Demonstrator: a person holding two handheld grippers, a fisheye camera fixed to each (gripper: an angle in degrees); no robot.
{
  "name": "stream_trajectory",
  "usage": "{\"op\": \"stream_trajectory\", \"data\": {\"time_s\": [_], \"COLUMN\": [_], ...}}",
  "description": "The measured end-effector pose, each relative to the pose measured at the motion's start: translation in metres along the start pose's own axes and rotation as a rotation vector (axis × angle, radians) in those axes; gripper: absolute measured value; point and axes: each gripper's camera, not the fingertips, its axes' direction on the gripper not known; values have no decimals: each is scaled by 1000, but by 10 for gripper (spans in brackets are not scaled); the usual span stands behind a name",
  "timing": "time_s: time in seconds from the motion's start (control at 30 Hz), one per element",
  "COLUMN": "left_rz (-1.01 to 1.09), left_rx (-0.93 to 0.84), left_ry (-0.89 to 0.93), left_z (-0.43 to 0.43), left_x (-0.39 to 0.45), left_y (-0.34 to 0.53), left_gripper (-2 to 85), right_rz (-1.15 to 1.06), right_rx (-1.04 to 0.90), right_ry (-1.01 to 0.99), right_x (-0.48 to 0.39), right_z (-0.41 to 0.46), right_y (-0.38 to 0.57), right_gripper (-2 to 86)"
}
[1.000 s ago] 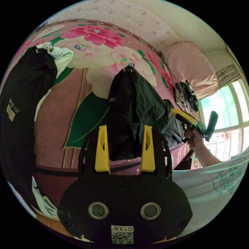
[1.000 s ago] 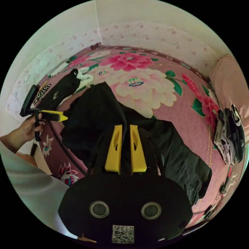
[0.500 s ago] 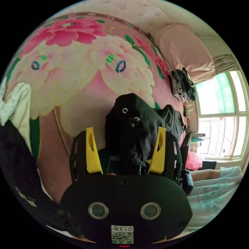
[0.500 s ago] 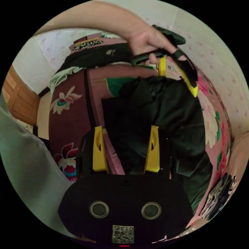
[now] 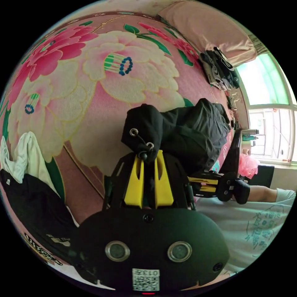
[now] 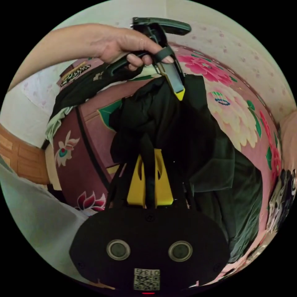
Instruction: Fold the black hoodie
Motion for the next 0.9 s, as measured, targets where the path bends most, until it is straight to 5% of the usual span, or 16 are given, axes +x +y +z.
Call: {"op": "stream_trajectory", "data": {"time_s": [0.2,0.4,0.67,0.9], "left_rz": [92,277,471,529], "left_rx": [-79,-390,-797,-799], "left_ry": [-59,-306,-740,-785], "left_z": [-7,15,144,274], "left_x": [76,206,404,513], "left_y": [-49,-131,-236,-287], "left_gripper": [61,66,62,85], "right_rz": [392,727,1055,1288], "right_rx": [295,622,1025,1250], "right_ry": [-272,-616,-1054,-1288], "right_x": [74,142,215,258], "right_z": [-61,-82,-53,-15], "right_y": [104,241,425,573], "right_gripper": [53,56,59,66]}}
